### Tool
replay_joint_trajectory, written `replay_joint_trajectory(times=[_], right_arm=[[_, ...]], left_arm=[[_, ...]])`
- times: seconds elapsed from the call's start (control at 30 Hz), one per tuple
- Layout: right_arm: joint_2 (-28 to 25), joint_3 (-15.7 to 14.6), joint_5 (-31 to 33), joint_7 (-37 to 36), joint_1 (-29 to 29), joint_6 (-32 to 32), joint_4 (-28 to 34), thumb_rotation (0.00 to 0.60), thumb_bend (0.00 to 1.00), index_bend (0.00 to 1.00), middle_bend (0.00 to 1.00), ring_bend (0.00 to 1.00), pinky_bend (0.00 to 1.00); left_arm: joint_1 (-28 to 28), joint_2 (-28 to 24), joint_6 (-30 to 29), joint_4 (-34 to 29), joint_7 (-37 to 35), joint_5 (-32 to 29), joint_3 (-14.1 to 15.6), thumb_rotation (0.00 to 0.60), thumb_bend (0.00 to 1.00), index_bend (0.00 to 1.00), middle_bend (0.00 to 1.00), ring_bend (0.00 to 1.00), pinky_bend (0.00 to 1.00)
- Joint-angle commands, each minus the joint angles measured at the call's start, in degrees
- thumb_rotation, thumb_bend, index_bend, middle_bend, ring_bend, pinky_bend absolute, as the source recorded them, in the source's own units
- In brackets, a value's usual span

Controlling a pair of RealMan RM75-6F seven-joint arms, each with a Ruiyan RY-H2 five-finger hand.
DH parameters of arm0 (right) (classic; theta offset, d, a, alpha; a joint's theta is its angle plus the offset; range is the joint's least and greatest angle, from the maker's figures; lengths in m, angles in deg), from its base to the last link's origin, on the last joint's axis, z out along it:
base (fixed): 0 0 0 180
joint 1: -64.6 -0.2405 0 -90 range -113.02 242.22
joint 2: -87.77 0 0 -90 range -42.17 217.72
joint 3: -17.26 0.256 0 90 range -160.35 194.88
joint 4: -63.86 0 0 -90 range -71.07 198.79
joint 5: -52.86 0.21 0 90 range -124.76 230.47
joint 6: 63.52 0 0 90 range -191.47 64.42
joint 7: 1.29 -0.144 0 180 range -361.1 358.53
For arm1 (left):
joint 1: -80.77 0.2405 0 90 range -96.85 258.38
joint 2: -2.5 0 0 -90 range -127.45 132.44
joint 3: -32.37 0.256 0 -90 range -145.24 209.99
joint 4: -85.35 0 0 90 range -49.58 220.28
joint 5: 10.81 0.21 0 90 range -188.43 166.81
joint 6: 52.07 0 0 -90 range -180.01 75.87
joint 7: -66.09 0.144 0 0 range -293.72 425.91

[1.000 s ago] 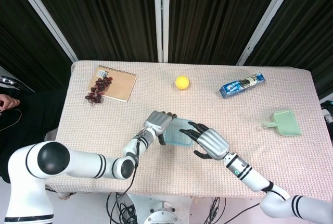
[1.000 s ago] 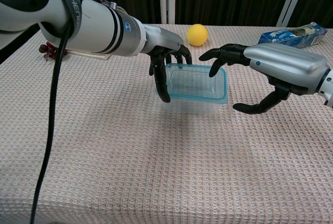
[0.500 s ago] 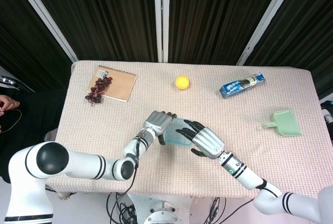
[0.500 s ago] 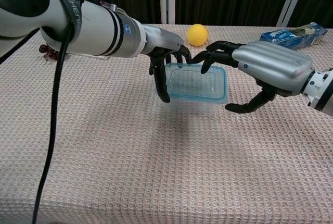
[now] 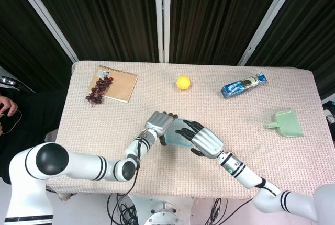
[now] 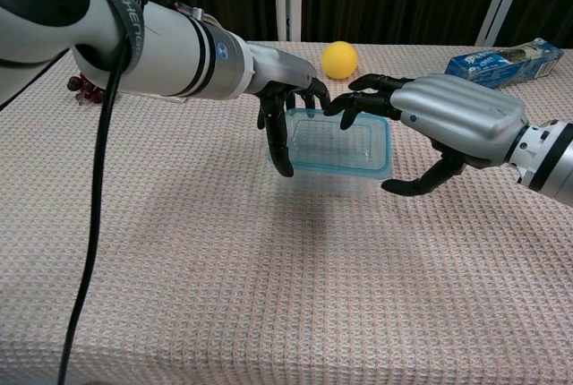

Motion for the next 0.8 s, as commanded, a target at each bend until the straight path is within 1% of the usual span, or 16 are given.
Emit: replay_joint_trajectory(times=[0.03,0.4,0.8], right_arm=[[0.19,0.15,0.37,-0.16,-0.24,0.03,-0.34,0.6,0.17,0.16,0.25,0.06,0.19],[1.03,-0.08,0.51,-1.2,-1.02,-0.85,-1.56,0.6,0.16,0.18,0.25,0.06,0.19],[0.73,-0.04,0.64,-1.71,-1.28,-2.53,-1.03,0.6,0.16,0.2,0.25,0.07,0.19]], left_arm=[[0.1,0.09,0.07,-0.05,0.13,-0.06,-0.3,0.6,0.0,0.24,0.31,0.23,0.41],[0.43,0.61,-0.03,0.56,1.29,-0.43,-0.59,0.6,0.0,0.24,0.31,0.23,0.41],[1.27,1.21,-0.62,0.85,2.04,0.05,-0.85,0.6,0.0,0.24,0.31,0.23,0.41]])
